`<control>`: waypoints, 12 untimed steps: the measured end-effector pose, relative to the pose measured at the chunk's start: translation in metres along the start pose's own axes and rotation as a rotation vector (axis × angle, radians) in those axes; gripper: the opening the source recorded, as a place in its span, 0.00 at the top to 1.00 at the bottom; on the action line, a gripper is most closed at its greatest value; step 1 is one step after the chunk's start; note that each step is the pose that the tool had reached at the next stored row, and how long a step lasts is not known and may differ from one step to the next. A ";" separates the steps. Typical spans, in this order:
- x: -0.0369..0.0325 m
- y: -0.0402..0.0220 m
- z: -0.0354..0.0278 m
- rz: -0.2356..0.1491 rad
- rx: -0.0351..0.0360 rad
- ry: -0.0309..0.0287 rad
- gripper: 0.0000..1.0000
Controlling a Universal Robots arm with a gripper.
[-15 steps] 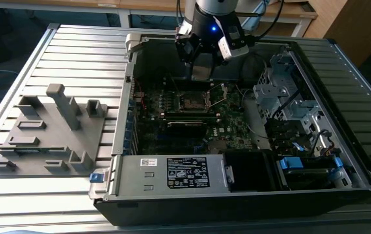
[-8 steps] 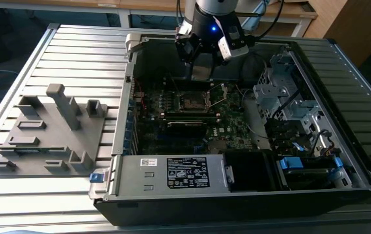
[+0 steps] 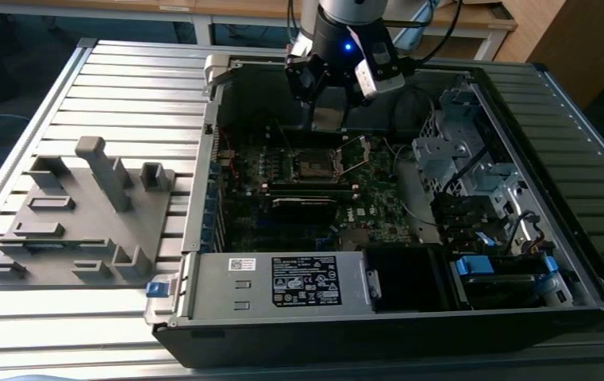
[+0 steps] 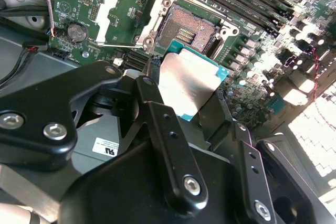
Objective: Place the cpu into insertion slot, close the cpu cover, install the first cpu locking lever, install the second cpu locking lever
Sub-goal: 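Place the cpu into insertion slot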
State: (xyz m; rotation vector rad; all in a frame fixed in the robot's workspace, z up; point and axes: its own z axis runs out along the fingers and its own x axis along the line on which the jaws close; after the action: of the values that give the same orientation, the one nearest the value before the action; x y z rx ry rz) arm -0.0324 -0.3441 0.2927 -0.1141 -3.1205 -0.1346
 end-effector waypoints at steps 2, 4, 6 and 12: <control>0.0000 0.0000 0.0000 0.003 0.0000 -0.0002 0.46; 0.0000 0.0000 0.0001 0.009 -0.0001 -0.0007 0.46; 0.0000 0.0000 0.0002 0.016 -0.0003 -0.0013 0.46; 0.0000 0.0000 0.0004 0.037 -0.0007 -0.0031 0.46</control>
State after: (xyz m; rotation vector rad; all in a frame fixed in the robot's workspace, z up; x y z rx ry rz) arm -0.0324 -0.3441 0.2924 -0.1726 -3.1194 -0.1351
